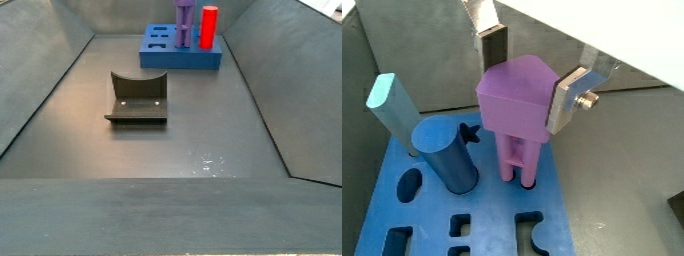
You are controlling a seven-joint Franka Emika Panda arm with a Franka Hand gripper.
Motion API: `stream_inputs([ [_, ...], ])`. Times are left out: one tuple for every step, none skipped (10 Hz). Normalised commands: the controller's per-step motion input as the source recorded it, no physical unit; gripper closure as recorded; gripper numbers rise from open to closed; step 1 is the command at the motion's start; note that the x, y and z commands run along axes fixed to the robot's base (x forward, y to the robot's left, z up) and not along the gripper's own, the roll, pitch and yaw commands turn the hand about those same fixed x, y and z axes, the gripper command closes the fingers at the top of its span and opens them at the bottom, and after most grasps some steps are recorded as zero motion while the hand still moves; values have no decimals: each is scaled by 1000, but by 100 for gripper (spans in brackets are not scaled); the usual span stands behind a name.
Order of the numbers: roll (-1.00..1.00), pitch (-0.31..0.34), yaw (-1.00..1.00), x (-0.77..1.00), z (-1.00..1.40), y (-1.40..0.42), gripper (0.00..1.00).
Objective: Pick up the 3 prong object. Move up. Move to above the board. Insert the 3 prong object.
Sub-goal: Insert the 3 prong object.
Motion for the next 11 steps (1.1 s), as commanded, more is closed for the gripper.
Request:
stream_inputs([
  [131,-9,54,217,-569,29,100],
  [69,0,166,274,-406,120,100],
  [39,-3,80,51,-274,0,100],
  [4,0,0,0,-57,-23,100],
  [0,0,0,0,-109,0,100],
  [144,-73,-40,-291,-523,0,100],
  [101,-50,-23,-177,-426,0,100],
  [0,-36,0,-103,-160,0,100],
  [20,0,-6,-6,-109,0,100],
  [19,0,-29,43,-94,-77,100],
  [43,-23,-149,0,-183,-77,100],
])
